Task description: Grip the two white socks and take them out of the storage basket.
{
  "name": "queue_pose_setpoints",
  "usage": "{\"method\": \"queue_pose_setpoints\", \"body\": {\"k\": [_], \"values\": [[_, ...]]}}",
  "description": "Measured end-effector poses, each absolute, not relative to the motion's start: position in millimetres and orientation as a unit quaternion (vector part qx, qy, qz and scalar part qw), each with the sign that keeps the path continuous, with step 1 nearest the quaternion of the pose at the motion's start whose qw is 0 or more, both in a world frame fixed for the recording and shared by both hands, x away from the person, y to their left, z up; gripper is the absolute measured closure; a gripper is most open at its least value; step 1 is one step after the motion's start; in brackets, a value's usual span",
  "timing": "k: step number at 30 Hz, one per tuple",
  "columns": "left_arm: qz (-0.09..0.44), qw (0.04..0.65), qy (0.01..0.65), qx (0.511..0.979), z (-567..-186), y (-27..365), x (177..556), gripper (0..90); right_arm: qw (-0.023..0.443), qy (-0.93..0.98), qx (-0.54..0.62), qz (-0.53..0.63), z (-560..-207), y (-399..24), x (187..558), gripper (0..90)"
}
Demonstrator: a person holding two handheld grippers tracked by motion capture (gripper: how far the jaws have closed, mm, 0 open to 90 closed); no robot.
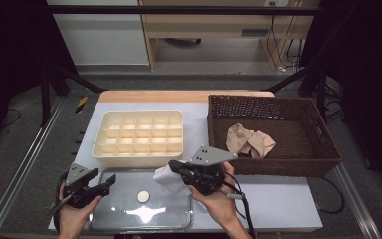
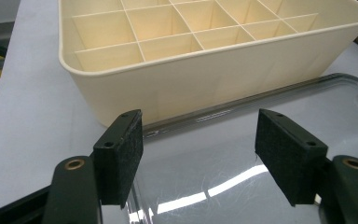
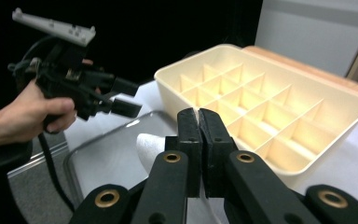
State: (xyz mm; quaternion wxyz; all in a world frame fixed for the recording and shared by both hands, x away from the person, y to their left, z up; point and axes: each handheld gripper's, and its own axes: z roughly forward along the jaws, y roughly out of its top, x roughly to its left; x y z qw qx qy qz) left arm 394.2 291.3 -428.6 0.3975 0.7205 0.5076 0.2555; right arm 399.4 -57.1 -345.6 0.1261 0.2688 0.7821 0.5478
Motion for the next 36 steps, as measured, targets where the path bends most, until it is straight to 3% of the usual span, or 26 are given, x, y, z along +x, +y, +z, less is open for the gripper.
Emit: {"method": "queue_pose_setpoints", "body": {"k": [8,14,26,36], "values": [[0.261,0.401,0.506,0.717,-427.2,286.7,390.6,32.1,0.108,0.788,0.285,0.535,-372.4,-55.9,395.7,88.2],[0.271,0.398,0.492,0.725,-426.7,281.8,389.0,37.4,0.098,0.795,0.308,0.513,-401.2,-56.9,402.7,88.1],[0.266,0.414,0.468,0.734,-427.3,275.0,386.7,45.4,0.097,0.806,0.352,0.466,-444.4,-60.5,420.7,87.8],[0.26,0.416,0.461,0.739,-427.1,268.9,385.0,46.1,0.098,0.82,0.363,0.431,-467.4,-55.0,427.0,85.4]]}}
